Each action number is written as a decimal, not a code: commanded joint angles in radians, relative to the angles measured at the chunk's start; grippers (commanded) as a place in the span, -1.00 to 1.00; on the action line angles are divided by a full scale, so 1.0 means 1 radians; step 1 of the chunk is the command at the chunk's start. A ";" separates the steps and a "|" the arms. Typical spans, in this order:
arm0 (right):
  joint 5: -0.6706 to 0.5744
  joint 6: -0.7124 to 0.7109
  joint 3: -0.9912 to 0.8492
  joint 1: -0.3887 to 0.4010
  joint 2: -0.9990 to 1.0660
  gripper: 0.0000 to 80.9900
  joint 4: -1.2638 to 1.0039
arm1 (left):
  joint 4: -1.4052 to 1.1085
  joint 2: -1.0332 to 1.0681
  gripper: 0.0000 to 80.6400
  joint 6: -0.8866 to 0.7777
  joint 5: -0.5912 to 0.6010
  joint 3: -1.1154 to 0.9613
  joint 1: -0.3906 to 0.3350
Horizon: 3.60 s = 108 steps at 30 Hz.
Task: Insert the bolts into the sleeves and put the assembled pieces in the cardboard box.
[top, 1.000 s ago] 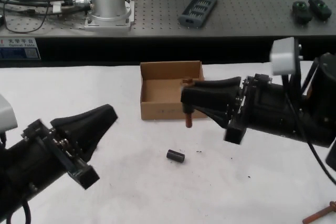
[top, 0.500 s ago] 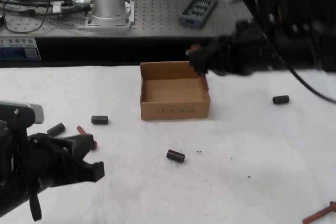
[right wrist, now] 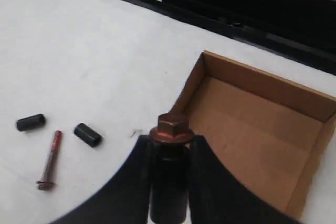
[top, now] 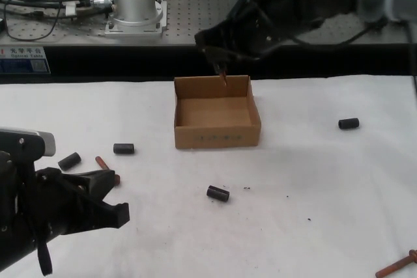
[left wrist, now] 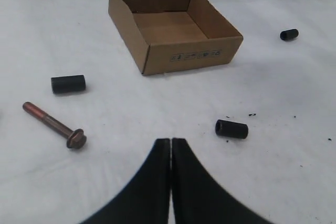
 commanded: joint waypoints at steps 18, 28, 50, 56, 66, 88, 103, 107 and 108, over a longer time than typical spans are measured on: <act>0.016 -0.007 -0.180 -0.076 0.222 -0.84 -0.033 | 0.015 -0.013 -0.98 0.019 -0.077 -0.007 0.002; -0.019 -0.007 -0.180 -0.076 0.254 -0.92 -0.038 | 0.015 -0.013 -0.98 0.019 -0.077 -0.007 0.002; -0.183 -0.022 -0.180 -0.031 0.101 0.07 0.093 | 0.015 -0.013 -0.98 0.021 -0.077 -0.007 0.002; -0.186 -0.146 -0.180 0.008 -0.018 0.06 0.267 | 0.015 -0.013 -0.98 0.021 -0.077 -0.007 0.002; -0.187 -0.322 -0.180 0.048 -0.092 0.06 0.678 | 0.015 -0.013 -0.98 0.021 -0.077 -0.007 0.002; -0.148 -0.572 0.076 0.140 -0.092 0.06 0.523 | 0.015 -0.013 -0.98 0.022 -0.094 -0.007 0.002; 0.106 -0.712 0.160 0.162 -0.032 -0.18 0.425 | 0.015 -0.013 -0.98 0.038 -0.094 -0.007 0.002; 0.106 -0.720 0.160 0.162 -0.019 -0.18 0.407 | 0.023 -0.013 -0.98 0.052 -0.096 -0.007 0.002; 0.106 -0.723 0.160 0.162 -0.016 -0.18 0.401 | 0.026 -0.013 -0.98 0.060 -0.103 -0.007 0.002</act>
